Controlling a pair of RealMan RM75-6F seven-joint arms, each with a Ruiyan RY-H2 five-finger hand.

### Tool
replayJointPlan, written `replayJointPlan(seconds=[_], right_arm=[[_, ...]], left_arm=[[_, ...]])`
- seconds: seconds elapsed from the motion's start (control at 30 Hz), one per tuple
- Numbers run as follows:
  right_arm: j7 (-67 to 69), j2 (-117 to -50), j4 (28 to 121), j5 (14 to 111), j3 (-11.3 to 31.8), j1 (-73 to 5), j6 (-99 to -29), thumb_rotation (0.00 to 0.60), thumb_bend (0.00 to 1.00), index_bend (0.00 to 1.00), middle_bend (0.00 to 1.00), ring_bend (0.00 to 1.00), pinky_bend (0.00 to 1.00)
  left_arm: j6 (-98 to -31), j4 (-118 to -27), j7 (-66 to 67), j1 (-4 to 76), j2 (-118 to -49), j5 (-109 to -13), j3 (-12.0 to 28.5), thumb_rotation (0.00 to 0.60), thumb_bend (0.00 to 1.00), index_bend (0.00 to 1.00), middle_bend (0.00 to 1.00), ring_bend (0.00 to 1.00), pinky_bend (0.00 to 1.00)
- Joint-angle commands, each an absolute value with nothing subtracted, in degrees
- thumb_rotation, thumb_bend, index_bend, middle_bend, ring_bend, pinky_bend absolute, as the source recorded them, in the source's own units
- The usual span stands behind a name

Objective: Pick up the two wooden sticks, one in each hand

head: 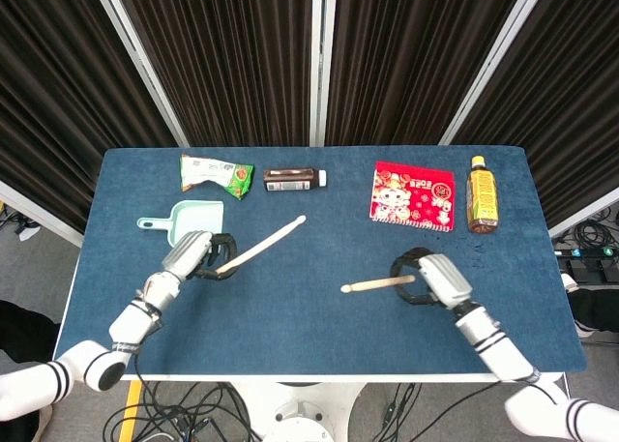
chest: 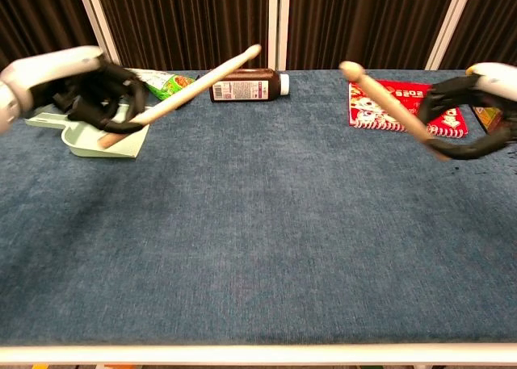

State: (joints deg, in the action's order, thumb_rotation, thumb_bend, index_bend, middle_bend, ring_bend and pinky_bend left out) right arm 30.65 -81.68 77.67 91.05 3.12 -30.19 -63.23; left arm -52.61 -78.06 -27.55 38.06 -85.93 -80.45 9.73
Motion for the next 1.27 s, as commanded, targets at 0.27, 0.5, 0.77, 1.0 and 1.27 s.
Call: replayJointPlan(seconds=[0.27, 0.5, 0.77, 1.0, 1.27], right_arm=[[33.08, -88.58, 76.34, 87.66, 7.25, -33.93, -61.52, 0.6, 0.67, 0.68, 0.57, 0.33, 0.24], [33.73, -91.19, 75.71, 86.59, 8.5, -35.65, -60.9, 0.6, 0.67, 0.68, 0.57, 0.33, 0.24], [33.97, -93.71, 75.64, 86.08, 9.49, -36.94, -61.44, 0.6, 0.67, 0.68, 0.57, 0.33, 0.24], [33.46, -95.14, 76.2, 85.67, 9.91, -37.95, -61.32, 0.6, 0.67, 0.68, 0.57, 0.33, 0.24], [32.77, -95.88, 76.07, 85.15, 9.97, -38.33, -61.45, 0.6, 0.67, 0.68, 0.57, 0.33, 0.24]], left_arm=[[-53.6, -79.91, -34.09, 40.65, -86.96, -82.82, 11.38, 0.6, 0.52, 0.7, 0.72, 0.74, 0.92], [-59.43, -78.96, -37.34, 40.26, -89.41, -87.09, 10.22, 0.6, 0.52, 0.7, 0.72, 0.74, 0.92], [-62.43, -78.57, -39.48, 40.81, -90.65, -89.18, 9.42, 0.6, 0.51, 0.7, 0.71, 0.74, 0.92], [-62.46, -78.12, -40.04, 41.55, -91.28, -89.07, 8.88, 0.6, 0.51, 0.7, 0.71, 0.74, 0.92], [-62.55, -77.82, -40.27, 41.88, -91.68, -89.02, 8.01, 0.6, 0.52, 0.7, 0.71, 0.74, 0.92]])
